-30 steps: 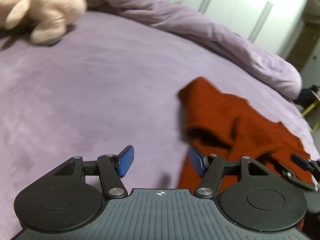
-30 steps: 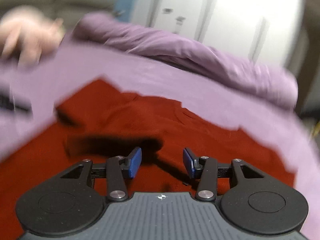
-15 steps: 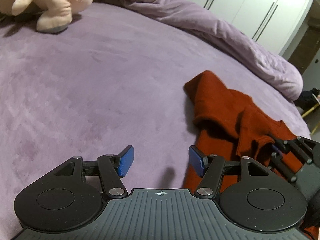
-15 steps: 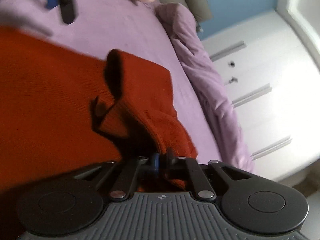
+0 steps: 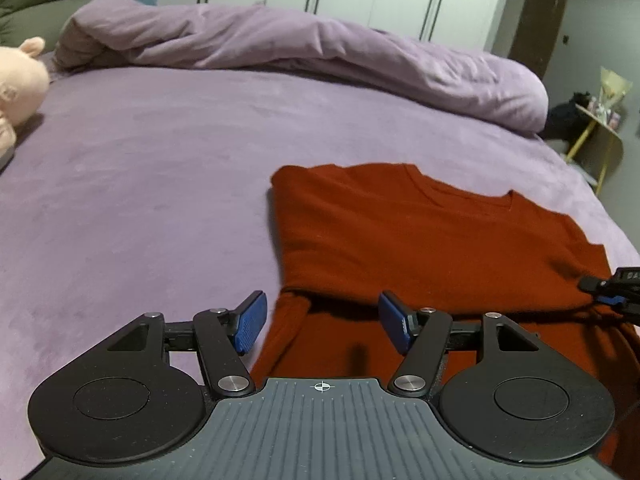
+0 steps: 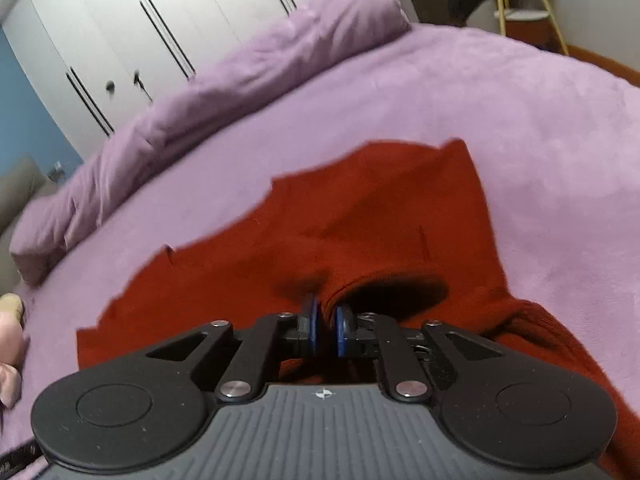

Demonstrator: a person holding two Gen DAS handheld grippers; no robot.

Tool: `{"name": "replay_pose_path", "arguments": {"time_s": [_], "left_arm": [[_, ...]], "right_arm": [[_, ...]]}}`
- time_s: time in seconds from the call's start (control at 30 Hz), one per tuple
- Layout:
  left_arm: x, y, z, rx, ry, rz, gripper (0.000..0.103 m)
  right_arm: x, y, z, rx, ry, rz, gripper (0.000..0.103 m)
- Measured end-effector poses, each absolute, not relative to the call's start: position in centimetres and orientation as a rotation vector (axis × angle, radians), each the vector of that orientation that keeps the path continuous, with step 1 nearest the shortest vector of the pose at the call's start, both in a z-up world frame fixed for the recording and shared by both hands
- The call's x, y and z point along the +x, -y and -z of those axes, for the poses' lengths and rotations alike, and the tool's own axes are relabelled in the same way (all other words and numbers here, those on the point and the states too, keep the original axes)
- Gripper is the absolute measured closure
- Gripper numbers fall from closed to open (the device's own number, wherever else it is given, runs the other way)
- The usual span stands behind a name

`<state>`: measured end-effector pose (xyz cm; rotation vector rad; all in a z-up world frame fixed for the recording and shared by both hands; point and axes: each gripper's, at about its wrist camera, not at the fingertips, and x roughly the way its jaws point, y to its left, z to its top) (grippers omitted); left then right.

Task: Fold small clothes

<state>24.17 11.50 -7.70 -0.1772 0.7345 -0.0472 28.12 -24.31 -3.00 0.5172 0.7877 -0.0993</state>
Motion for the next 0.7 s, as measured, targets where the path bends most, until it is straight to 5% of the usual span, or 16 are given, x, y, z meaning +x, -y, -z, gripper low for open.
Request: {"name": "replay_pose_path", "arguments": {"time_s": [0.1, 0.23, 0.3, 0.53, 0.7], "left_arm": [[24.6, -11.5, 7.7, -0.187, -0.742, 0.048, 0.035], [25.4, -11.1, 7.9, -0.179, -0.766, 0.036, 0.035], [25.6, -10.9, 7.8, -0.166, -0.766, 0.028, 0.035], [26.5, -10.0, 7.0, -0.126, -0.736, 0.021, 0.035], [26.3, -9.8, 6.4, -0.136, -0.741, 0.054, 0.036]], "right_arm": [[27.1, 25.9, 3.4, 0.569, -0.770, 0.133, 0.069], [28.2, 27.1, 4.4, 0.712, -0.748, 0.157, 0.071], [29.7, 27.3, 4.6, 0.702, -0.750, 0.151, 0.098], [29.3, 28.4, 0.6, 0.586, -0.484, 0.019, 0.097], [29.2, 29.7, 2.6, 0.389, -0.681, 0.243, 0.081]]}}
